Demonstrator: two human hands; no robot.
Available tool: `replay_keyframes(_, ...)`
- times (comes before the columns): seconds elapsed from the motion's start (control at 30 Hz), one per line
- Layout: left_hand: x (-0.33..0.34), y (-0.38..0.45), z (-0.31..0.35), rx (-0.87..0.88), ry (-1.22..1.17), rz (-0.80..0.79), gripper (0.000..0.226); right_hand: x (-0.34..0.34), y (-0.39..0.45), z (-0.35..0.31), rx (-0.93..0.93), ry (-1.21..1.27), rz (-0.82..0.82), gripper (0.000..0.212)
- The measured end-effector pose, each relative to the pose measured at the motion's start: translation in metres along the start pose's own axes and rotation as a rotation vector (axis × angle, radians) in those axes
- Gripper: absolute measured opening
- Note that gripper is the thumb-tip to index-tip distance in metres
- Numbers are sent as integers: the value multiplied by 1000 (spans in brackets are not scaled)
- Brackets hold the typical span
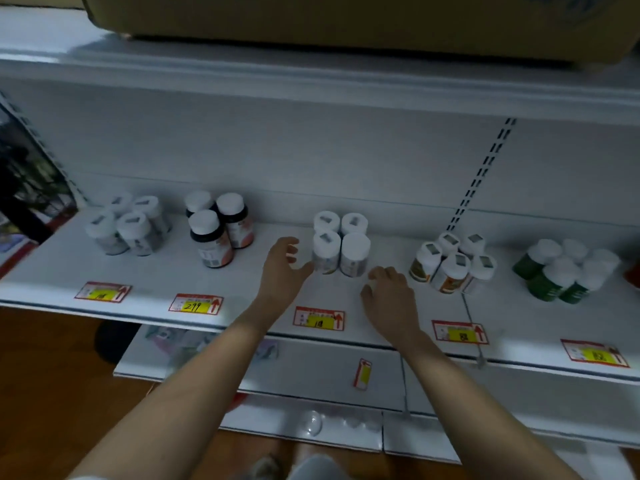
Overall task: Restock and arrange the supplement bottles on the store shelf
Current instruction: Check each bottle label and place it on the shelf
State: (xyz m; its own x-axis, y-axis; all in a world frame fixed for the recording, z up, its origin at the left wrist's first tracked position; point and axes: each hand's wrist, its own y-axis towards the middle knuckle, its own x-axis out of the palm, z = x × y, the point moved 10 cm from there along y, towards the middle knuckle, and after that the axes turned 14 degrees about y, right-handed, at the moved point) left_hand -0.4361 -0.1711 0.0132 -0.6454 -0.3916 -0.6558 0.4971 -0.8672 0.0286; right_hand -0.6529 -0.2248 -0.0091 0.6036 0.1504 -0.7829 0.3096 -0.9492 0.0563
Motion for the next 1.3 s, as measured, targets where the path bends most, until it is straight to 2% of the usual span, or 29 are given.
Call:
replay_keyframes(0.17, 21, 16, 3, 64, -62, -90, 68, 30, -12, 20, 91, -68, 28, 47)
replay_keyframes(0.3, 29, 22, 15, 147, -166, -87, 51, 29, -11, 21, 89, -45, 86, 48)
replay_keyframes(0.43, 30, 20, 13, 128, -229, -58, 45, 26, -14, 22, 76, -21, 109, 58)
replay_keyframes(0.73, 27, 20, 6, 95, -307, -31, 43, 25, -13, 25, 54, 45, 129, 47)
replay_keyframes(0.83, 17, 19, 0, 79, -335, -46, 44, 22, -6, 33, 104, 219, 93, 40)
replay_keyframes(0.97, 4, 11, 2, 38, -419, -163, 42, -8, -3, 31, 247, 595, 106, 22)
replay_keyframes(1.03, -2, 1, 11, 23, -466, -235, 37, -25, -10, 13, 220, 726, 129, 18)
replay_keyframes(1.1, -7, -11, 20, 18, -495, -295, 37, -26, -18, -12, 178, 855, 31, 19)
replay_keyframes(1.2, -16, -26, 35, 33, -490, -356, 35, -15, -38, -47, 223, 1149, -183, 28)
replay_keyframes(1.3, -25, -39, 56, 83, -484, -400, 33, -16, -54, -71, 272, 1342, -268, 34)
